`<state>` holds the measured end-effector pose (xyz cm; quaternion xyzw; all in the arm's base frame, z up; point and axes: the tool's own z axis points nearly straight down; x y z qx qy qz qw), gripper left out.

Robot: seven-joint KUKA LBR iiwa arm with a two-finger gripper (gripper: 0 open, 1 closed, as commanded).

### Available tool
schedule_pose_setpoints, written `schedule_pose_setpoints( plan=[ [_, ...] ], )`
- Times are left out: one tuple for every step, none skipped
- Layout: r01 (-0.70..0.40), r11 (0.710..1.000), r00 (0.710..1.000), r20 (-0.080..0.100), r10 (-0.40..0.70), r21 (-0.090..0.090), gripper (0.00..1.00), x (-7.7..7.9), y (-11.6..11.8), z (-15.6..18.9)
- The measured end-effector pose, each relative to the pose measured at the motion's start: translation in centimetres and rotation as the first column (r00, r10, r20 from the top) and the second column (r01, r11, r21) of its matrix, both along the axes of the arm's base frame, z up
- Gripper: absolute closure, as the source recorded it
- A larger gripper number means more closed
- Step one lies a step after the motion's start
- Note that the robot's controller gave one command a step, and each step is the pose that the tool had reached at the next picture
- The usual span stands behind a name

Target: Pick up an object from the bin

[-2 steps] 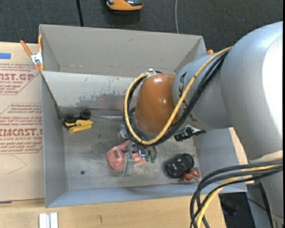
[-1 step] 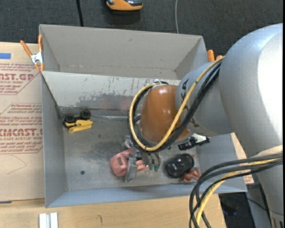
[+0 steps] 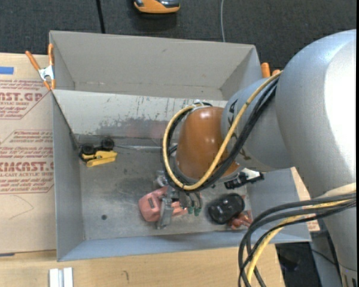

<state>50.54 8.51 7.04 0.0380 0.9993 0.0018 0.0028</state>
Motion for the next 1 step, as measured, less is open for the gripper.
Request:
schedule_pose_setpoints(
  plan=[
    [-0.010, 1.000, 1.000, -0.010, 0.010, -0.003, 1.00, 0.11, -0.47, 13.86]
  ],
)
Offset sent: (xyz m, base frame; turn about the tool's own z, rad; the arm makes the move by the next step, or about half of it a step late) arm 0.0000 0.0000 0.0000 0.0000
